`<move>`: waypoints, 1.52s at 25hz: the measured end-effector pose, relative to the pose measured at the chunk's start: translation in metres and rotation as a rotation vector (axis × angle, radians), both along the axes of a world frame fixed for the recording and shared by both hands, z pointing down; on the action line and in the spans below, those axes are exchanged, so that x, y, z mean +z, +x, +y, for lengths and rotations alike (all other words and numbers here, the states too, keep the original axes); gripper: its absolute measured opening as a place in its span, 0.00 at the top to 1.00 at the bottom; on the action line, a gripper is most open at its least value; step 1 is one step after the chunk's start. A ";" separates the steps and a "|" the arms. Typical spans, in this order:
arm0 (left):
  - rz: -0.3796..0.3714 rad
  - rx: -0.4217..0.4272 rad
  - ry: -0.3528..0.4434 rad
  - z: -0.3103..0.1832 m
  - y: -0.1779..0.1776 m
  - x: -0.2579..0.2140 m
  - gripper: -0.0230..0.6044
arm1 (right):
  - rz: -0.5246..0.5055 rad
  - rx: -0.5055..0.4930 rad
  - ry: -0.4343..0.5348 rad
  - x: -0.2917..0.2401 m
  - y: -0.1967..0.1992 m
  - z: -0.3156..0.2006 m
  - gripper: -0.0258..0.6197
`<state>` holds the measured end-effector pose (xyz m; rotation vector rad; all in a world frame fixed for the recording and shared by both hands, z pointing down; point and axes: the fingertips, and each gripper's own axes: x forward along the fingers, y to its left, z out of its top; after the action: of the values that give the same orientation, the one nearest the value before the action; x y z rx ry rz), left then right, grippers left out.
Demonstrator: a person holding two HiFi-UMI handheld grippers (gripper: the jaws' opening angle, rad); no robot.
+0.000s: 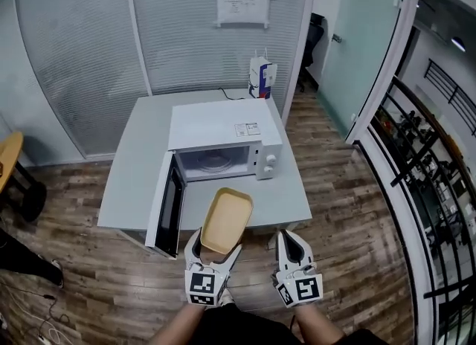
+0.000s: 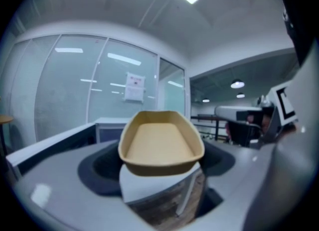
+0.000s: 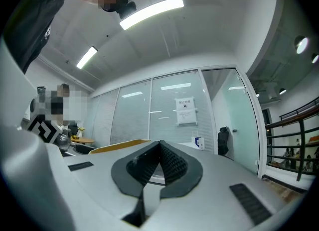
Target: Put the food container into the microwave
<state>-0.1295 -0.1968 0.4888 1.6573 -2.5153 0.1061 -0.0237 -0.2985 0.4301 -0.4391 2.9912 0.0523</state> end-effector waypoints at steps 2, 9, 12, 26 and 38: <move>-0.012 0.008 0.005 -0.008 -0.014 -0.004 0.23 | -0.002 -0.002 0.010 -0.004 -0.018 -0.006 0.96; 0.001 0.021 -0.007 -0.021 -0.055 0.003 0.23 | 0.009 -0.008 0.034 -0.011 -0.064 -0.014 0.96; 0.004 0.020 -0.017 -0.022 -0.066 0.006 0.23 | 0.011 -0.022 0.045 -0.014 -0.079 -0.010 0.96; 0.052 -0.012 -0.054 -0.041 -0.102 0.036 0.23 | 0.088 -0.120 0.062 0.004 -0.144 -0.031 0.96; 0.075 -0.177 -0.085 -0.072 -0.156 0.073 0.23 | 0.178 -0.245 0.043 0.047 -0.212 -0.076 0.96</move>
<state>-0.2852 -0.2692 0.5622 1.3750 -2.5486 0.1290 -0.2354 -0.3743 0.4773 -0.0634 3.1866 0.1394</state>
